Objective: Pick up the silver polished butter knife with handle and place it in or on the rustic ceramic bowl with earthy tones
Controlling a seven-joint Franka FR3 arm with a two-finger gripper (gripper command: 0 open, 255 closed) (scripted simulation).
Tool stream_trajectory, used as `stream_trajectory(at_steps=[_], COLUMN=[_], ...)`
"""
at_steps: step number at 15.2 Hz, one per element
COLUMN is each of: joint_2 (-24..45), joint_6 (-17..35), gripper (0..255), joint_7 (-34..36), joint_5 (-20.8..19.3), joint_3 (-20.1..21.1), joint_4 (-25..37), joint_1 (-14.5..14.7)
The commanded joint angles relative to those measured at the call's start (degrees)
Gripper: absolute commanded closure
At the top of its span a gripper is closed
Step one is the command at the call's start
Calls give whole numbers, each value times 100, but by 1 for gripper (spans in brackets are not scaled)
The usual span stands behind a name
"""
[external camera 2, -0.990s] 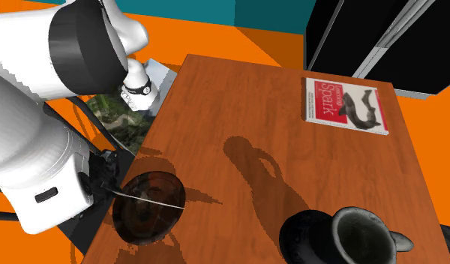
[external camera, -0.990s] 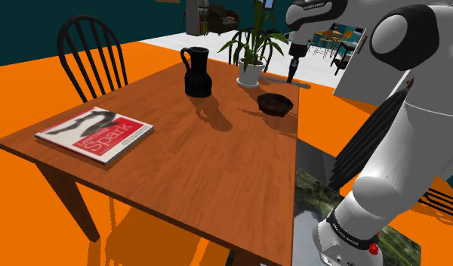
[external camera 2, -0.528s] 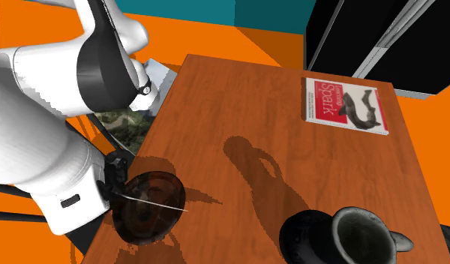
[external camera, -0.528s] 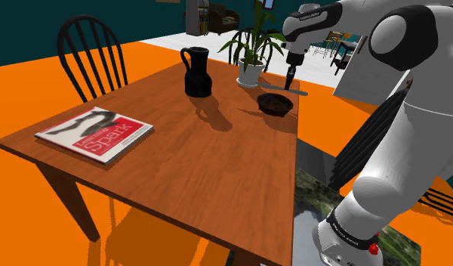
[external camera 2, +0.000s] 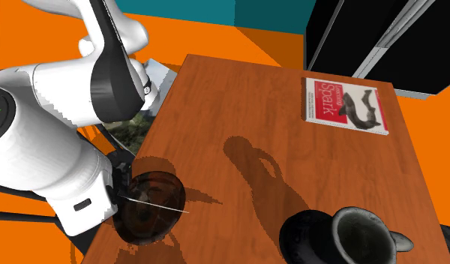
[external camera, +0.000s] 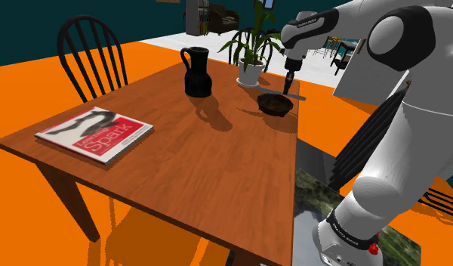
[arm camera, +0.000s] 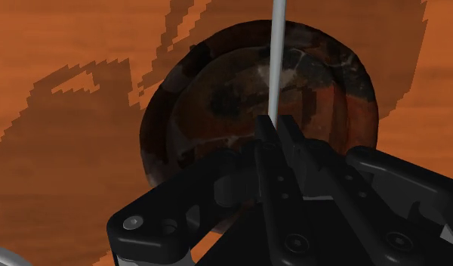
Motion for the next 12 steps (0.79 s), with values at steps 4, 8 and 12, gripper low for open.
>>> stream_trajectory(at_steps=[4, 8, 12], joint_2=[2, 2, -48], joint_6=[4, 3, -368], gripper=[255, 0, 0], joint_7=[0, 0, 14], joint_5=[1, 1, -20], joint_3=[0, 0, -2], joint_4=[-1, -1, 324], joint_1=[0, 0, 6])
